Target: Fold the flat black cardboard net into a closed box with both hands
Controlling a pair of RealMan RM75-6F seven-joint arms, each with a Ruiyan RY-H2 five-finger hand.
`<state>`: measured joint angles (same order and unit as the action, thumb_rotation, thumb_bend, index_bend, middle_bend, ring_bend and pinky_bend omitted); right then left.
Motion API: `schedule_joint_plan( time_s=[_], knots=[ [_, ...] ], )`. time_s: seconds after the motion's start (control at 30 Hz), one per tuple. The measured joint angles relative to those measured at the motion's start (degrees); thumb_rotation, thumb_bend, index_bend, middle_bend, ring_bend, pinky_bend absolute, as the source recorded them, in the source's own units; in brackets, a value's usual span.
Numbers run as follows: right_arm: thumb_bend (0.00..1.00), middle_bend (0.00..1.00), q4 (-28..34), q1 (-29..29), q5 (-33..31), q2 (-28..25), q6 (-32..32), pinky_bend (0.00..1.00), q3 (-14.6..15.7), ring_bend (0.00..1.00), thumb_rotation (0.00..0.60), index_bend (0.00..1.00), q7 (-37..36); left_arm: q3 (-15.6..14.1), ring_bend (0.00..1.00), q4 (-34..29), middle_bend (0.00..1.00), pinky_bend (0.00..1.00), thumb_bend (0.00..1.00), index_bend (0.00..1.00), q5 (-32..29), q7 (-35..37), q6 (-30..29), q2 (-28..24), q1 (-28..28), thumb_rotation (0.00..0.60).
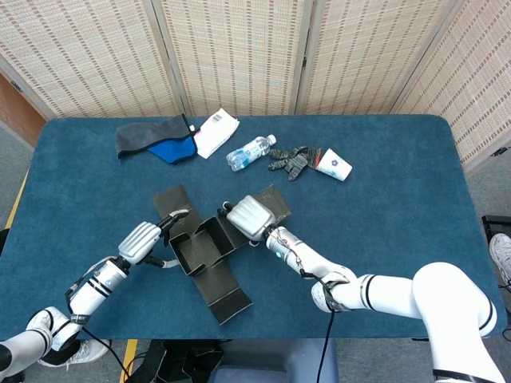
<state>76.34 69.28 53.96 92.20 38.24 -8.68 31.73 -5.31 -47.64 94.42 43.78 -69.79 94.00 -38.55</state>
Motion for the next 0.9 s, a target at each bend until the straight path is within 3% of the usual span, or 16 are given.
schedule_joint_plan(
  time_s=[0.5, 0.9],
  knots=[
    [0.09, 0.32, 0.2, -0.2, 0.1, -0.3, 0.6, 0.87, 1.4, 0.88, 0.600, 0.24, -0.5, 0.9, 0.56, -0.4, 0.00, 0.94, 0.17, 0.00, -0.7, 0.5, 1.5, -0.3, 0.4, 0.600],
    [0.10, 0.32, 1.2, 0.4, 4.1, -1.7, -0.1, 0.87, 1.9, 0.88, 0.600, 0.26, -1.3, 1.2, 0.55, -3.5, 0.00, 0.94, 0.17, 0.00, -2.2, 8.8, 8.2, -1.9, -1.2, 0.600]
  ],
)
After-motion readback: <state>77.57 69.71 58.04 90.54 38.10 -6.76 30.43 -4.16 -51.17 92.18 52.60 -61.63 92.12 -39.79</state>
